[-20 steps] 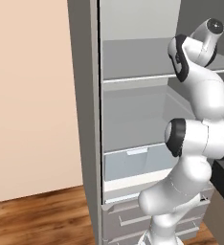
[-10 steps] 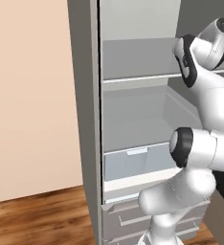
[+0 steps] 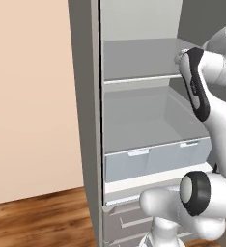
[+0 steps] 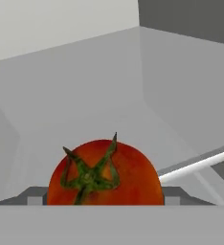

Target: Take the cheese, chicken drumstick, and tomato from the fridge and place them on the plate on the dining counter to create an appetizer plate.

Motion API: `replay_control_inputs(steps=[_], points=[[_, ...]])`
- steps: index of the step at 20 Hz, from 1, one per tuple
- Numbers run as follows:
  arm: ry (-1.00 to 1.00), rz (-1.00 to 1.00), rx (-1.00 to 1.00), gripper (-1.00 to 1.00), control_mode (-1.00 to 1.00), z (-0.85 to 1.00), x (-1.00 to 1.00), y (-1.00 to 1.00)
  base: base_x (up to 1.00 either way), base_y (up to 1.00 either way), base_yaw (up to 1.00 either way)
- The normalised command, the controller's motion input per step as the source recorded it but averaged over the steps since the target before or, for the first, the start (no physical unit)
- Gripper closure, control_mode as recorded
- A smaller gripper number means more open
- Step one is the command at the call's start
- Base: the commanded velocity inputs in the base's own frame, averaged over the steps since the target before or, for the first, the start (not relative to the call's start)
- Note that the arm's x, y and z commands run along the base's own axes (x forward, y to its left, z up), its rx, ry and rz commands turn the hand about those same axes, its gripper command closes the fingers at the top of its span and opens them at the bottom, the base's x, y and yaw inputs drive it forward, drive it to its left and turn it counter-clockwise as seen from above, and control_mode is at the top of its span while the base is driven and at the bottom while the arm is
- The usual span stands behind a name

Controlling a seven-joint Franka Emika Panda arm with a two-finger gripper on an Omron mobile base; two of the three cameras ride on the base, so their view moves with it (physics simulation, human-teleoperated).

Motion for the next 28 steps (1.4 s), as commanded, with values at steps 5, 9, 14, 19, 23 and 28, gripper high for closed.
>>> replay_control_inputs(steps=[5,9,14,19,23,28], points=[[0.0,0.0,0.0,1.0,-1.0,0.0,-1.0,0.24,0.0,0.0,0.0],[0.0,0.05,0.0,1.0,-1.0,0.0,-0.99,0.15,0.0,0.0,0.0],[0.0,0.0,0.0,1.0,1.0,0.0,0.0,0.0,-0.98,0.15,0.1],[0.0,0.0,0.0,1.0,1.0,0.0,0.0,0.0,-1.0,0.24,0.17],[0.0,0.0,0.0,1.0,1.0,0.0,0.0,0.0,-1.0,0.43,0.4],[0.0,0.0,0.0,1.0,1.0,0.0,0.0,0.0,-0.73,0.3,0.71]])
